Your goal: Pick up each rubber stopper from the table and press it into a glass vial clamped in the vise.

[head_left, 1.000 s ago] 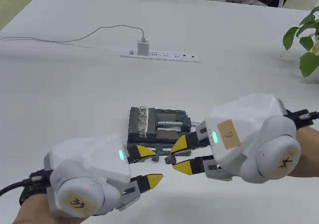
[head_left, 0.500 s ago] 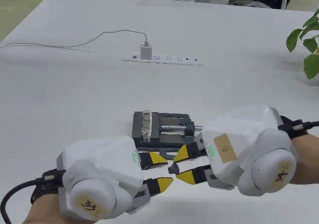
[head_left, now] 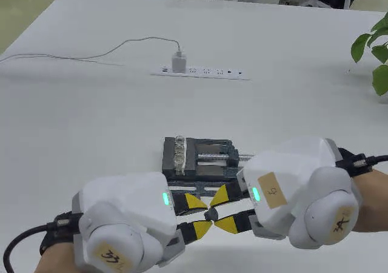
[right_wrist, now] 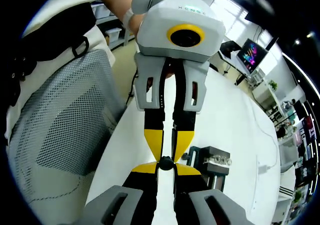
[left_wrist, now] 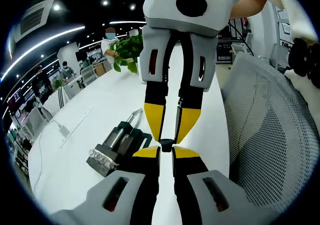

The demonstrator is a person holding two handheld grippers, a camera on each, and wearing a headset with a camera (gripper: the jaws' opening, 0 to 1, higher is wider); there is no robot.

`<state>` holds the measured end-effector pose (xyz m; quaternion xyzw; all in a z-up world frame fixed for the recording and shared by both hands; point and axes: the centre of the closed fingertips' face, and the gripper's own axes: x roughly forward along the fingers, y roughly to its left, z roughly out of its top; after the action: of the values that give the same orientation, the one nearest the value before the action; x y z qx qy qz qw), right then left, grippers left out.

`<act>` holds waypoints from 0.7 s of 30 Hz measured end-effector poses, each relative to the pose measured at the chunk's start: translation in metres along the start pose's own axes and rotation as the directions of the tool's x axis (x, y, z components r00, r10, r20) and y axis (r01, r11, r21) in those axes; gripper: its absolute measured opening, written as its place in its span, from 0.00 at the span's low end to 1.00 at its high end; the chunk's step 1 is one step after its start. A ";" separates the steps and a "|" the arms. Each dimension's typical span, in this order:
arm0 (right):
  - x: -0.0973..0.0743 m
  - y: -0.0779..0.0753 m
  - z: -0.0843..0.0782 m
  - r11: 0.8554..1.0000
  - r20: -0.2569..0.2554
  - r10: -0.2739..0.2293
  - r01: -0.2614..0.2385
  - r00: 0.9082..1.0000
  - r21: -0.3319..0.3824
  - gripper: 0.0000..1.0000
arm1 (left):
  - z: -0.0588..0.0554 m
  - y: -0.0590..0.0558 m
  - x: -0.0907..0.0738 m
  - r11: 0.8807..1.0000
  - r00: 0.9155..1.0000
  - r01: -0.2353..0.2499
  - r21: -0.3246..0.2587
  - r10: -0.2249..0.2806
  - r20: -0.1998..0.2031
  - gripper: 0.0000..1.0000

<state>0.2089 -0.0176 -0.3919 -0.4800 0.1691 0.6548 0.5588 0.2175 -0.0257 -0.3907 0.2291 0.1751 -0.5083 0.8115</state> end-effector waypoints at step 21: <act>-0.010 -0.013 0.001 0.967 0.160 0.004 -0.044 0.987 0.250 0.12 | 0.003 0.006 0.000 1.000 1.000 0.023 -0.018 -0.023 0.017 0.04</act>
<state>0.2194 -0.0180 -0.3792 -0.3495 0.2120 0.6707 0.6189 0.2228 -0.0253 -0.3873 0.2155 0.1753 -0.5179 0.8091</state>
